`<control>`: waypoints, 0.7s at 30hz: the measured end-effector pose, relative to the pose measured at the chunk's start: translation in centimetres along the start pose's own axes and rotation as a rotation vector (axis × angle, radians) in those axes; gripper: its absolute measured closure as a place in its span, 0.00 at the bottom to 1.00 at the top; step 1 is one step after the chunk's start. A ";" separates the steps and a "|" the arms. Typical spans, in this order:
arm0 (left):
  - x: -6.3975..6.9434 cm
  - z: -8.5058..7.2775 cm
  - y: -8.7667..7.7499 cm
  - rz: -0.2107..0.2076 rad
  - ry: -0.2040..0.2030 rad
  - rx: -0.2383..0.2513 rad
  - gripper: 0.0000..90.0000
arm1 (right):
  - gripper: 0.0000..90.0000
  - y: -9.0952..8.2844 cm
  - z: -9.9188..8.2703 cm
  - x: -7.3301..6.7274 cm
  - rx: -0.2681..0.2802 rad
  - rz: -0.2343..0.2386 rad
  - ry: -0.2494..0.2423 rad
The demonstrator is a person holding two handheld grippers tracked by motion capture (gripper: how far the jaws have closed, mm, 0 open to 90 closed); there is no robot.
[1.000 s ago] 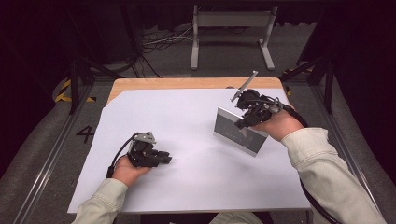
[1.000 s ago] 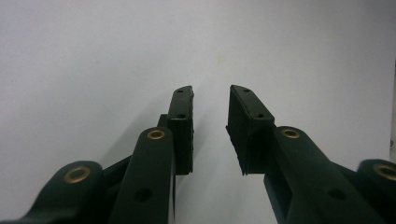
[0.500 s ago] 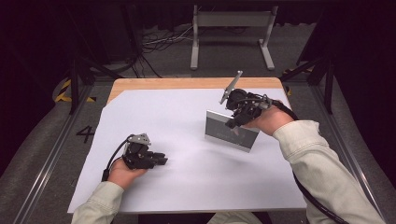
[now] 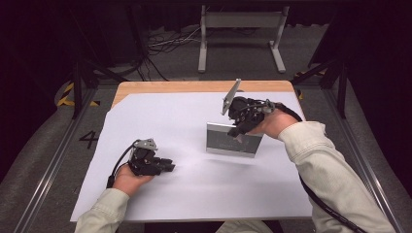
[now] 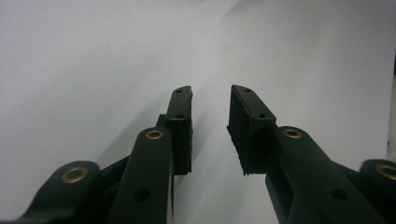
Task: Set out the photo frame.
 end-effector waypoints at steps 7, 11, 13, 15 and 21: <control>0.0 0.2 0.1 -0.003 0.004 -0.003 0.78 | 0.93 0.9 0.2 -0.2 -0.019 0.037 -0.077; 0.1 0.2 0.2 -0.007 0.005 -0.005 0.78 | 0.93 1.2 0.1 -0.2 -0.012 0.051 -0.101; 0.0 0.3 0.2 -0.011 0.006 -0.010 0.78 | 0.93 1.4 0.0 -0.3 -0.018 0.060 -0.120; 0.1 0.3 0.3 -0.015 0.004 -0.013 0.77 | 0.93 1.5 0.1 -0.3 -0.023 0.067 -0.138; 0.1 0.3 0.3 -0.019 -0.005 -0.011 0.77 | 0.93 2.0 -0.1 -0.2 -0.028 0.083 -0.153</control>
Point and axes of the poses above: each handheld gripper's, and its own axes: y roughly forward along the jaws, z roughly out of its top, x roughly to its right, the point moved 3 cm from there along y, roughly forward along the jaws, and after that the axes turned 15 degrees about -y, right-handed, at the moved point
